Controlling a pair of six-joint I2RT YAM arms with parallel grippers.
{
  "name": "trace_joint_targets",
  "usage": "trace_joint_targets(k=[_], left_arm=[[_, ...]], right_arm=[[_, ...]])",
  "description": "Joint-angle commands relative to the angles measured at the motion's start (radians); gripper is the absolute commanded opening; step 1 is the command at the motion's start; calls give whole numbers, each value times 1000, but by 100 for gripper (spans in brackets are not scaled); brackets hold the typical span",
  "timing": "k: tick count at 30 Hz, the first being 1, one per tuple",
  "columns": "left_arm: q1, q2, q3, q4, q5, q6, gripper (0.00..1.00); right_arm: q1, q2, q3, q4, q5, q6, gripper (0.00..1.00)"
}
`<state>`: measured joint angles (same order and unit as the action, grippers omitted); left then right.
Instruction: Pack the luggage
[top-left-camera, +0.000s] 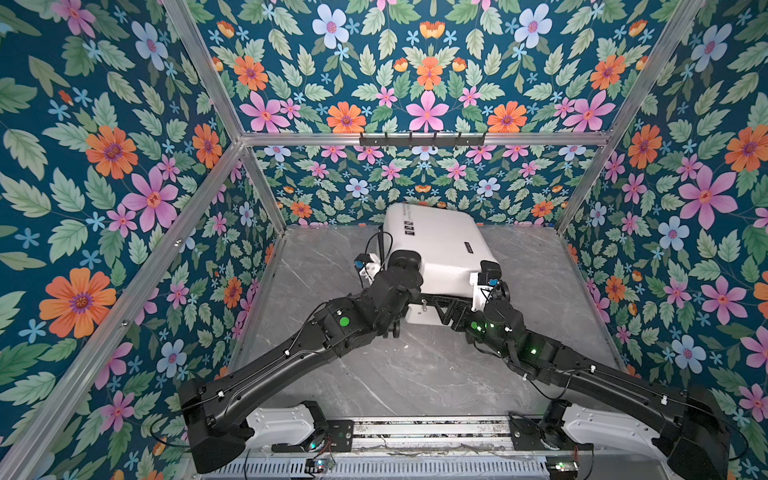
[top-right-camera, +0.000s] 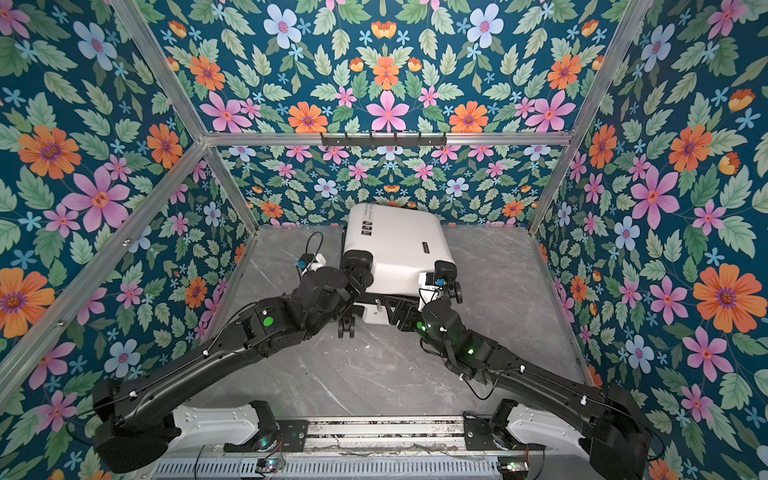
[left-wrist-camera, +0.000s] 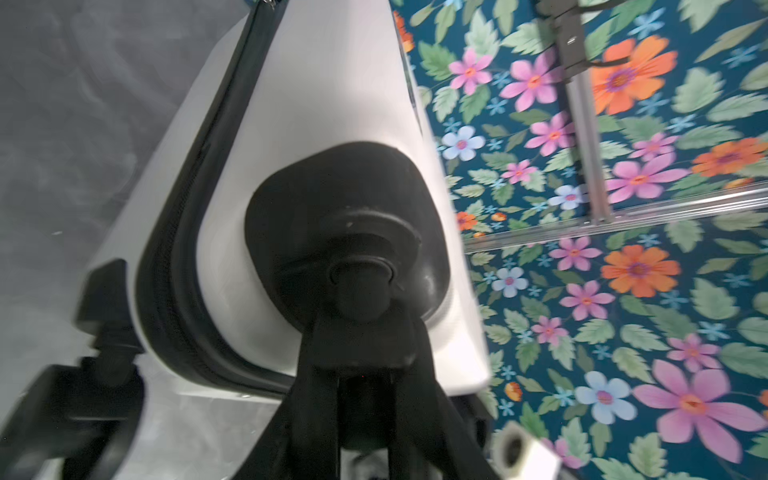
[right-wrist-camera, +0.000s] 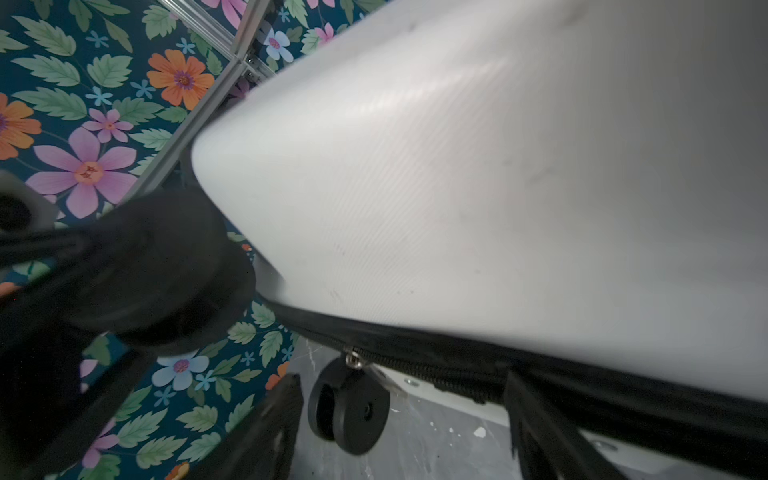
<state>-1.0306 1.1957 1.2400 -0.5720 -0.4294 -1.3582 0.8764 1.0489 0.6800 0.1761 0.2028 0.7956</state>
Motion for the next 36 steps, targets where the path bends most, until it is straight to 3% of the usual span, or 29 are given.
trace_joint_targets(k=[1, 7, 14, 19, 24, 28, 36], left_arm=[[-14, -12, -37, 51, -41, 18, 0], [-55, -5, -87, 8, -55, 65, 0], [-102, 29, -175, 15, -12, 137, 0], [-119, -1, -278, 27, 7, 93, 0], [-118, -10, -289, 34, 18, 90, 0], [-118, -17, -296, 35, 26, 90, 0], [-119, -21, -294, 38, 38, 93, 0]], right_arm=[[-7, -20, -22, -39, 32, -62, 83], [-13, -60, -73, -69, -3, -84, 86], [-9, -111, -252, 103, -60, -163, 74], [153, -72, -304, 246, 125, -322, 73], [230, 17, -325, 349, 203, -311, 70], [236, 76, -351, 405, 249, -319, 61], [235, 229, -381, 577, 257, -357, 61]])
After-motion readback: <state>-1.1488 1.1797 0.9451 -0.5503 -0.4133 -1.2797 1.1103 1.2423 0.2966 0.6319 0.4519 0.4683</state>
